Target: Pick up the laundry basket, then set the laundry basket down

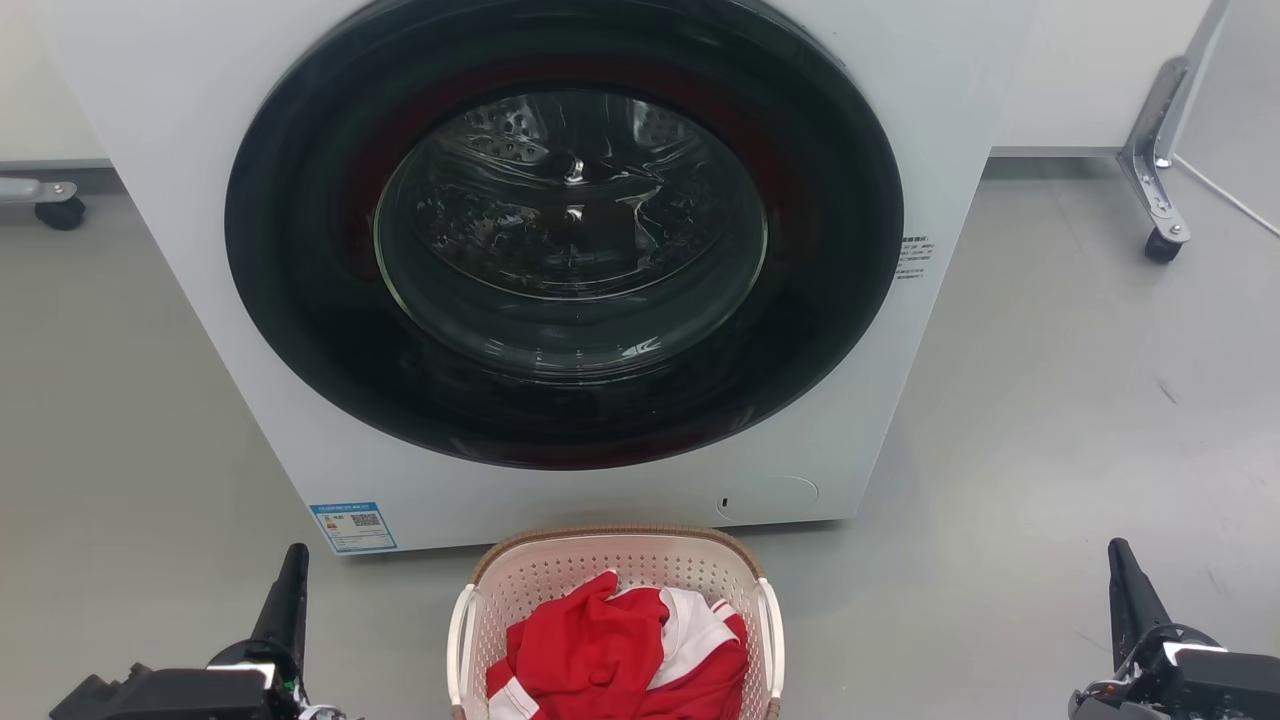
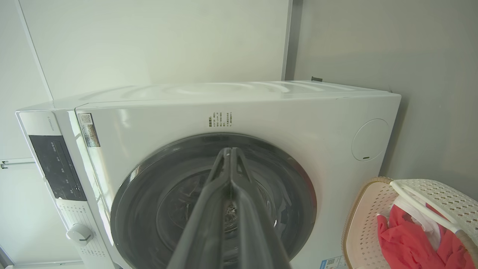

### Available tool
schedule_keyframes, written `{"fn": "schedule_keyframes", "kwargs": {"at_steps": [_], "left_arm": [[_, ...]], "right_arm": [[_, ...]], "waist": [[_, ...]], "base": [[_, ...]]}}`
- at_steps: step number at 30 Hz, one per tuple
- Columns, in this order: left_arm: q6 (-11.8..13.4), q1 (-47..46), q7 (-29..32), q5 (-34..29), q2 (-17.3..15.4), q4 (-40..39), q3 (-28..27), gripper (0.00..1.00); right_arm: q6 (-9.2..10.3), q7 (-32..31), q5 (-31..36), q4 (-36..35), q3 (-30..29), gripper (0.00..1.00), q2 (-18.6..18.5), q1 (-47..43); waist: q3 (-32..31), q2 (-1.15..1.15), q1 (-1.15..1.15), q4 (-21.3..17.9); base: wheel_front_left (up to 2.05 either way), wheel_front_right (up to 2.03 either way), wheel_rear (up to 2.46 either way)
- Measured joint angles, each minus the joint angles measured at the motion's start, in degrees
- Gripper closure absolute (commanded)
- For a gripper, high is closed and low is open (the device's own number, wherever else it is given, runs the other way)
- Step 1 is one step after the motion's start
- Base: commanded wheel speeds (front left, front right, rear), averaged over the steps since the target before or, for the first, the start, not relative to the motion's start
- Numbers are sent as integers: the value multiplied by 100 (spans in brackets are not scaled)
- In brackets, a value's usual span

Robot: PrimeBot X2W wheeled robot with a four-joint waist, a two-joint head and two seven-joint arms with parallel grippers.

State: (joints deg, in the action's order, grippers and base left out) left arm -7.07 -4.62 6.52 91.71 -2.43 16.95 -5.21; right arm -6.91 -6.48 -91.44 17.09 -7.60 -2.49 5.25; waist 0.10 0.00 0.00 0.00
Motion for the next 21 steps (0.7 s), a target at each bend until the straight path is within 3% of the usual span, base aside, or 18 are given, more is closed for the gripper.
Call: {"fn": "schedule_keyframes", "kwargs": {"at_steps": [21], "left_arm": [[0, 0, 0, 0, 0, 0, 0, 100]], "right_arm": [[0, 0, 0, -1, 0, 100, 0, 0]], "waist": [[0, 0, 0, 0]], "base": [[0, 0, 0]]}}
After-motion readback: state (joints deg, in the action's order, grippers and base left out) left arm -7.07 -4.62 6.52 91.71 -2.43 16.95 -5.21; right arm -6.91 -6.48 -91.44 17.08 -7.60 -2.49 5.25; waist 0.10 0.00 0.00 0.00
